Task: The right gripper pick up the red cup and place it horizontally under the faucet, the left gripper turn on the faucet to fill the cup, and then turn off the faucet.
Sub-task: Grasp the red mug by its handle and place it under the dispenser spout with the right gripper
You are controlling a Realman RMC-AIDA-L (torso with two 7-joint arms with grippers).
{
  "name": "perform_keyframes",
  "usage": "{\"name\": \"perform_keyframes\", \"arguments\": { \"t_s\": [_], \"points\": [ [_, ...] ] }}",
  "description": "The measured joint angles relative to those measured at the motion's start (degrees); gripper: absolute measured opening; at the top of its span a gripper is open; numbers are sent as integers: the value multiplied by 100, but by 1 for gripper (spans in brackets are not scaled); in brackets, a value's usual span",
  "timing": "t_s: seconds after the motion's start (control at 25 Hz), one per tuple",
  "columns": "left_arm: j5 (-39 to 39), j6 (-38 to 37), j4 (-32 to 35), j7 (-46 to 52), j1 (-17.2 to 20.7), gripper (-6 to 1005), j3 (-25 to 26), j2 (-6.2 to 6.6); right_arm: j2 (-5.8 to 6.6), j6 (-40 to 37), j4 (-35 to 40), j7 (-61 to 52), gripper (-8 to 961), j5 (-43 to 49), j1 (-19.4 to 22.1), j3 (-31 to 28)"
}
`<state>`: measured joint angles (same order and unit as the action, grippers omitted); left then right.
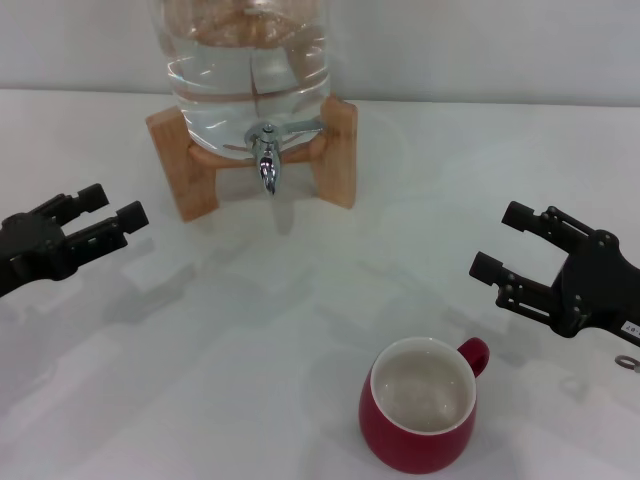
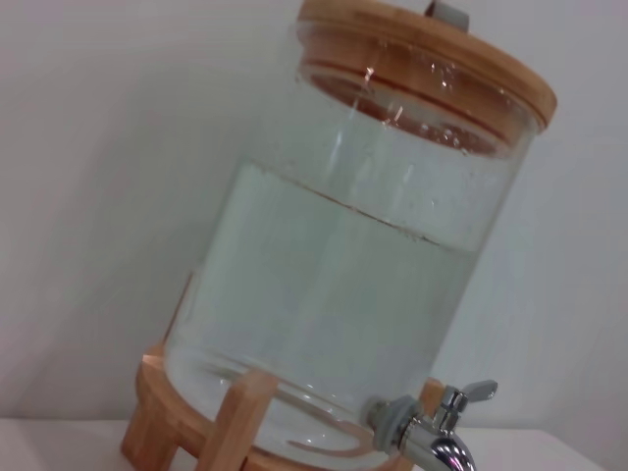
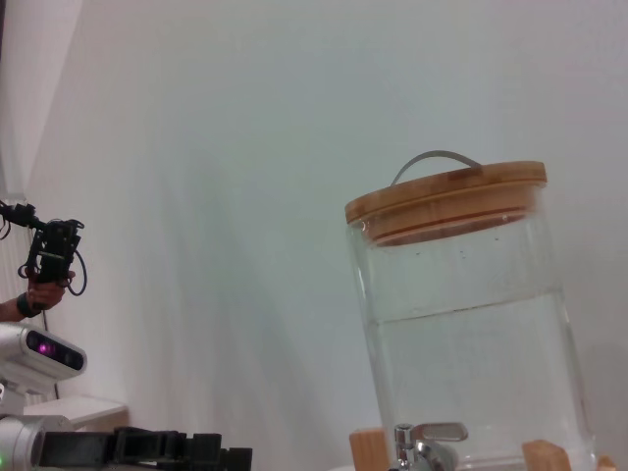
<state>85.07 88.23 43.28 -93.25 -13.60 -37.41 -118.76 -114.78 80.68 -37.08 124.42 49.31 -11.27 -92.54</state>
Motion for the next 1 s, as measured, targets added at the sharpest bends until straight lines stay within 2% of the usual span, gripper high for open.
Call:
{"name": "perform_keyframes", "arguments": {
  "t_s": [0.6, 0.8, 1.0],
  "points": [
    [-36, 19, -29, 0, -56, 887, 23, -7, 0, -107, 125, 246, 793, -1, 40, -47],
    [-36, 19, -26, 0, -64, 887, 18, -7, 18, -138, 146, 775, 793, -2, 289, -81],
    [-36, 18, -13, 0, -70, 887, 18, -7, 44, -218, 154, 1154, 792, -4, 711, -103]
  ]
}}
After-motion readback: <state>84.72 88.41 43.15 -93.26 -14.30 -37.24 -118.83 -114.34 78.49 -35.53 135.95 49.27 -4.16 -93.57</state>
